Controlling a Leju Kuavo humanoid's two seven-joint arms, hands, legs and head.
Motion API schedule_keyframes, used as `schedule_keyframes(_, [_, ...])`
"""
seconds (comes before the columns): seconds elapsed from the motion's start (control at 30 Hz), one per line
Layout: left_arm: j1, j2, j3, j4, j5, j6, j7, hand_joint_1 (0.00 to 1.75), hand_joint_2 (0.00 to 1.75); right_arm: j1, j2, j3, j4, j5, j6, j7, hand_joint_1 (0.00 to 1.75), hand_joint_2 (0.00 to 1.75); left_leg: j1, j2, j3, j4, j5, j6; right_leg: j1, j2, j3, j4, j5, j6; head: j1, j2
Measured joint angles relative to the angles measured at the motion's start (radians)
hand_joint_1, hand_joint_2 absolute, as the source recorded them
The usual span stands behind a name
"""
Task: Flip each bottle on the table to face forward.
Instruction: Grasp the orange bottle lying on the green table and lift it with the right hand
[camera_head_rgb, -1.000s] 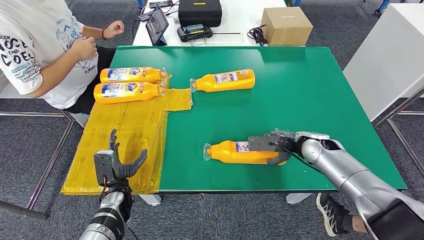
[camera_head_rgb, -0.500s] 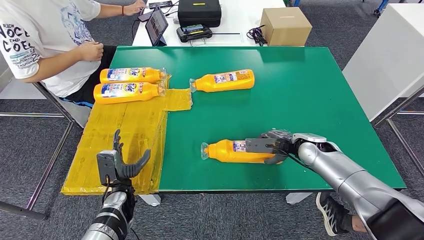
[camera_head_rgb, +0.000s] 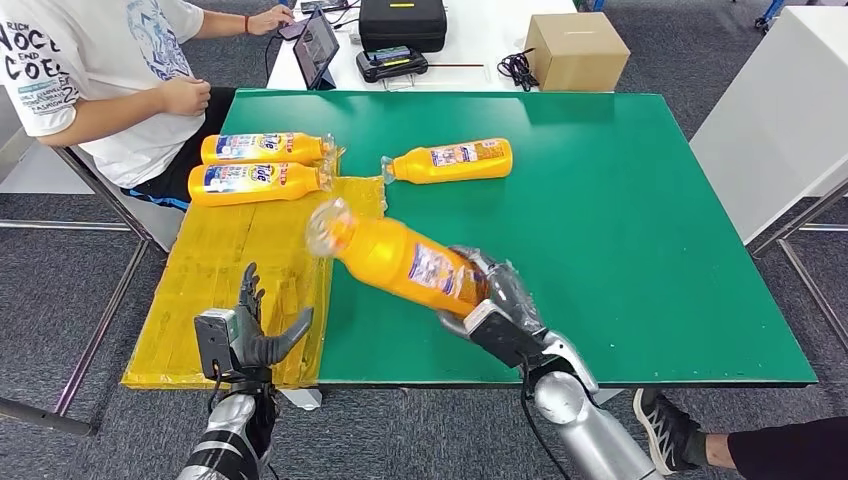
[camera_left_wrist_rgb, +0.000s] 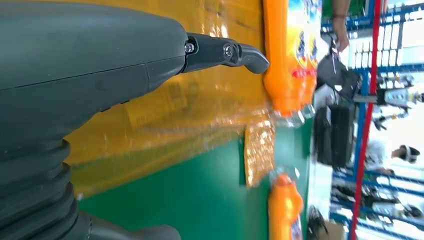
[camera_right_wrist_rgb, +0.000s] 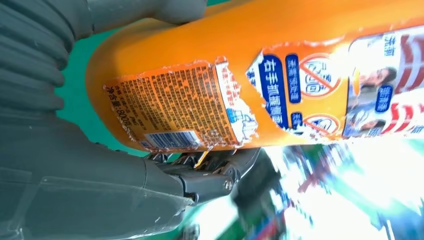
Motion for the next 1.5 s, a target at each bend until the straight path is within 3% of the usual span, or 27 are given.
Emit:
schedule_keyframes(0.17, [0.036, -0.008, -0.039, -0.107, 0.041, -0.019, 0.027, 0.00, 1.75, 0.103, 0.104, -0.173, -0.135, -0.031, -0.017, -0.063, 1.75, 1.75, -0.002, 0.001, 0.000, 0.000, 0.000, 0.000, -0.002, 0.000, 0.000, 0.000, 0.001, 0.000, 0.000, 0.000])
schedule_keyframes(0.33, [0.057, -0.008, -0.067, -0.189, 0.090, -0.048, 0.047, 0.00, 1.75, 0.159, 0.162, -0.262, -0.191, -0.037, -0.026, -0.088, 1.75, 1.75, -0.003, 0.001, 0.000, 0.000, 0.000, 0.000, -0.003, 0.000, 0.000, 0.000, 0.001, 0.001, 0.000, 0.000])
schedule_keyframes(0.5, [0.079, -0.007, -0.110, -0.243, 0.232, -0.234, 0.147, 0.00, 1.75, 0.193, 0.185, -0.289, -0.195, 0.002, -0.009, -0.106, 1.75, 1.75, -0.003, 0.001, 0.000, 0.000, 0.000, 0.000, -0.002, 0.001, 0.000, 0.000, 0.001, 0.001, 0.000, 0.000])
schedule_keyframes(0.63, [0.109, -0.006, -0.185, -0.294, 0.320, -0.367, 0.207, 0.00, 1.75, 0.221, 0.210, -0.289, -0.162, 0.105, -0.048, -0.114, 1.75, 1.75, -0.003, 0.001, 0.000, 0.000, 0.000, 0.000, -0.002, 0.001, 0.000, 0.000, 0.000, 0.000, 0.000, 0.000])
schedule_keyframes(0.9, [0.139, 0.001, -0.289, -0.356, 0.366, -0.429, 0.248, 0.00, 1.75, 0.237, 0.256, -0.265, -0.062, 0.189, -0.091, -0.116, 1.75, 1.75, -0.002, 0.002, 0.000, 0.000, 0.000, 0.000, -0.002, 0.001, 0.000, 0.000, 0.000, 0.000, 0.000, 0.000])
schedule_keyframes(1.13, [0.142, 0.003, -0.373, -0.385, 0.367, -0.437, 0.256, 0.00, 1.75, 0.203, 0.320, -0.161, 0.127, 0.242, -0.151, -0.130, 1.75, 1.75, -0.001, 0.002, 0.000, 0.000, 0.000, 0.000, -0.001, 0.001, 0.000, 0.000, 0.001, 0.000, 0.000, 0.000])
schedule_keyframes(1.5, [0.142, 0.011, -0.401, -0.392, 0.364, -0.431, 0.257, 0.00, 1.75, 0.153, 0.360, -0.079, 0.265, 0.255, -0.160, -0.120, 1.75, 1.75, -0.001, 0.001, 0.000, 0.000, 0.000, 0.000, -0.001, 0.001, 0.000, 0.000, 0.000, 0.000, 0.000, 0.000])
